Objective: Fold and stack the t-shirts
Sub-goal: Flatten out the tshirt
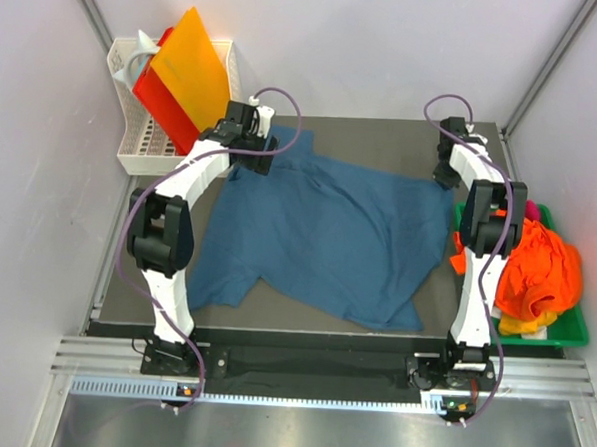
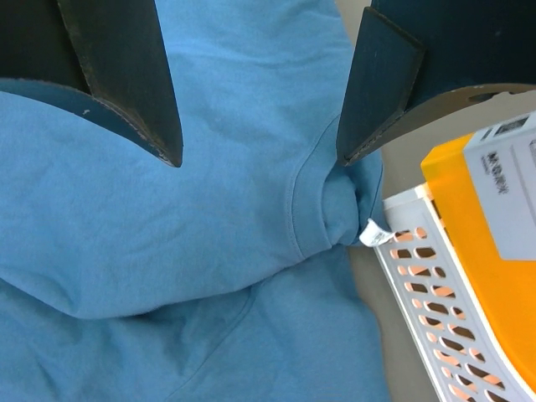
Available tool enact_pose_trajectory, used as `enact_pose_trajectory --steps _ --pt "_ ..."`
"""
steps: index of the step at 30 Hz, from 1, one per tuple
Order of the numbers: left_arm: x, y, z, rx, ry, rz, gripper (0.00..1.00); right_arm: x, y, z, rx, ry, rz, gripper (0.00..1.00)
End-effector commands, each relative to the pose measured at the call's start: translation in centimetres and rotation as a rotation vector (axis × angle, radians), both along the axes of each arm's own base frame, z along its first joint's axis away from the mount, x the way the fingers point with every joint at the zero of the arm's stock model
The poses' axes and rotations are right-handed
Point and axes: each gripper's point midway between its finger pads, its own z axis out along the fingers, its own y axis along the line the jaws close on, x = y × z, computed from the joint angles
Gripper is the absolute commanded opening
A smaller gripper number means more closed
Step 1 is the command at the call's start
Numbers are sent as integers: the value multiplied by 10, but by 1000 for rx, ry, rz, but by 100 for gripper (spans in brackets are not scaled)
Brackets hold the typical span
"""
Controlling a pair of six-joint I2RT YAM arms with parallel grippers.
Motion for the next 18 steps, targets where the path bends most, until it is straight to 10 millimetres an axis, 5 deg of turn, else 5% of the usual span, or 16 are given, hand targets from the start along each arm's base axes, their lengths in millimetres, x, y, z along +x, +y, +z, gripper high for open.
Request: enact_pose_trajectory --steps 1,9,10,11,12,14,18 --pt "25 -4 4 -16 -50 32 79 -6 -15 6 -31 -13 -15 0" --pt "110 -3 33 -1 -217 159 81 -35 -3 19 -10 -38 22 0" --pt "128 -6 60 -21 -289 166 81 -43 -2 14 -8 -20 24 0" --pt "135 -7 59 -16 -291 171 82 -44 -1 15 -8 -26 26 0" --pt "146 -9 31 0 -261 171 82 -45 0 18 -10 -31 34 0" --pt "162 -12 46 -4 -332 178 83 -51 0 15 -15 -16 40 0" --pt "170 -26 14 34 -338 132 85 -59 3 16 -7 -14 48 0"
